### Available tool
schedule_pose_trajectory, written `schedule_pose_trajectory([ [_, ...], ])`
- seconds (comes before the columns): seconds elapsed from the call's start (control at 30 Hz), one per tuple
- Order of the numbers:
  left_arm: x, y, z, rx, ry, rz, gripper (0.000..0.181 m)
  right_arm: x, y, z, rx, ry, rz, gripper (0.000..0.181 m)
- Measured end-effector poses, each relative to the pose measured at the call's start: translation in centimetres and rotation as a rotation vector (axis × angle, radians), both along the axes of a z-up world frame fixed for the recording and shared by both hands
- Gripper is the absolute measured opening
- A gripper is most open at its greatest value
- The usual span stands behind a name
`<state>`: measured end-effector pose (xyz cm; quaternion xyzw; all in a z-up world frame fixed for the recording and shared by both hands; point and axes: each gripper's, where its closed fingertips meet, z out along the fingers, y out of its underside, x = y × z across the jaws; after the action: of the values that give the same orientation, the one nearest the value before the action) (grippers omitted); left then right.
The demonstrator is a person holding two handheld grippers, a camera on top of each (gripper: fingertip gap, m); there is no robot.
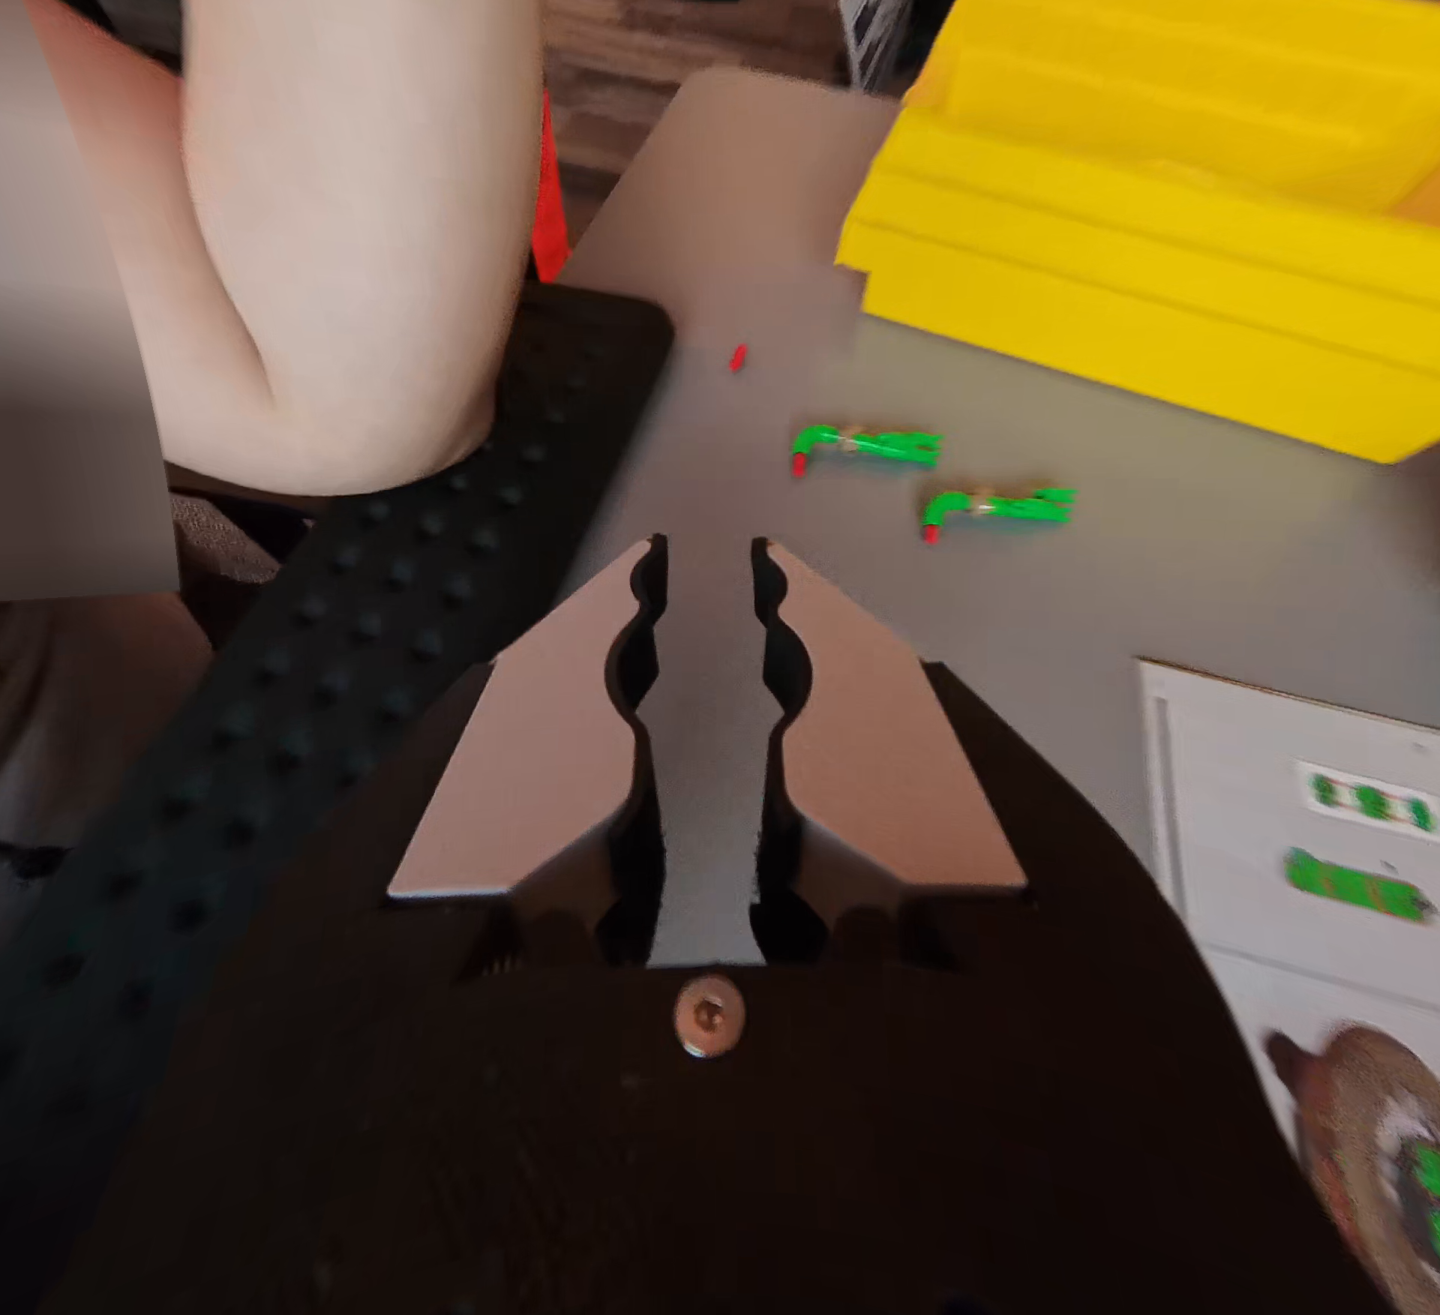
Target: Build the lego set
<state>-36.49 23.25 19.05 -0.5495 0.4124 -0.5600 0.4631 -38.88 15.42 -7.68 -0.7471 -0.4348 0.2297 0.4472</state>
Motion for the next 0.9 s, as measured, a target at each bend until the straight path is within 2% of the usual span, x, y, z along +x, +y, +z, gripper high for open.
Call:
schedule_pose_trajectory([
  [0.1, -2.0, -0.4, 0.5, 0.013, -0.023, 0.015, 0.006, -2.6, 1.1, -3.3, -0.006, -0.083, -0.002, 0.021],
  [0.3, -3.8, -1.0, 1.7, 0.042, -0.088, 0.033, 0.006, -8.6, 5.3, -4.9, -0.058, -0.011, -0.016, 0.022],
  [0.4, -3.5, -1.5, 1.8, 0.048, -0.087, 0.012, 0.006, -11.0, 6.9, -6.2, -0.063, -0.079, -0.010, 0.022],
  [0.5, -3.5, -1.8, 2.0, 0.056, -0.093, 0.001, 0.006, -11.7, 8.6, -7.7, -0.056, -0.157, -0.055, 0.017],
  [0.63, -3.6, -1.9, 2.0, 0.052, -0.097, -0.009, 0.006, -12.7, 9.4, -7.6, -0.075, -0.149, -0.080, 0.013],
  [0.73, -3.9, -1.7, 2.0, 0.044, -0.104, -0.012, 0.006, -12.4, 9.8, -8.5, -0.069, -0.208, -0.100, 0.014],
  [0.9, -3.8, -1.4, 2.1, 0.038, -0.119, -0.020, 0.005, -12.7, 9.4, -8.6, -0.081, -0.164, -0.060, 0.005],
])
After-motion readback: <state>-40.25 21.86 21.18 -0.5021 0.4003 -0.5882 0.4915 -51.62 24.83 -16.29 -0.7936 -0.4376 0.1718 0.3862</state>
